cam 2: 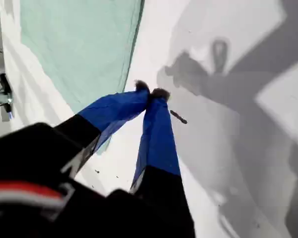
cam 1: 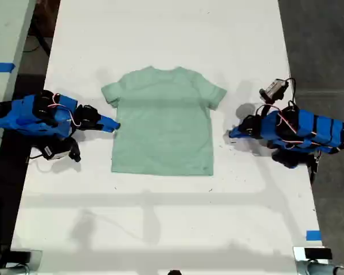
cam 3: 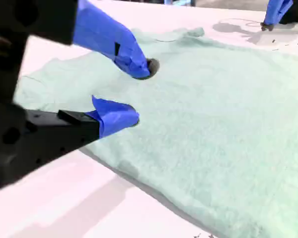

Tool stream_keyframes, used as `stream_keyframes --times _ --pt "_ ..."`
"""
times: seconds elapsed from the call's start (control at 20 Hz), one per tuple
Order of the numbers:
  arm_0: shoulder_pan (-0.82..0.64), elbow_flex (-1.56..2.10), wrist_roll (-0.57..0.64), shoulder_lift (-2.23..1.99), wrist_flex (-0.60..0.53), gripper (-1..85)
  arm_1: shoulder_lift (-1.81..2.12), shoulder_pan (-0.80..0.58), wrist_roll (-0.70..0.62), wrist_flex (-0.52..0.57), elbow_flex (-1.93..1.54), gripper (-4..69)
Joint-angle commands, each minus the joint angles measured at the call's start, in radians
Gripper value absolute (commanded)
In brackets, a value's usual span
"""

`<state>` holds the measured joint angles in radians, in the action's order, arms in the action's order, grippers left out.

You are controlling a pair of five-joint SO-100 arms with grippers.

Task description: Fold t shirt

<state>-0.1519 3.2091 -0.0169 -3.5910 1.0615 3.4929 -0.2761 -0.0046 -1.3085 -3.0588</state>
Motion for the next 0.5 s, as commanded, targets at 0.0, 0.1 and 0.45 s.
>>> stream_keyframes --times 0.0,0.1,0.45 --pt "-0.018 0.005 -0.025 -0.011 0.000 11.7 0.009 0.009 0.008 -0.006 -0.055 1.5" --pt "-0.018 0.005 -0.025 -0.011 0.000 11.7 0.009 -0.048 -0.100 0.052 -0.031 1.8" --pt "-0.018 0.005 -0.026 -0.011 0.000 11.7 -0.851 -0.588 -0.650 -0.106 0.765 14.9"
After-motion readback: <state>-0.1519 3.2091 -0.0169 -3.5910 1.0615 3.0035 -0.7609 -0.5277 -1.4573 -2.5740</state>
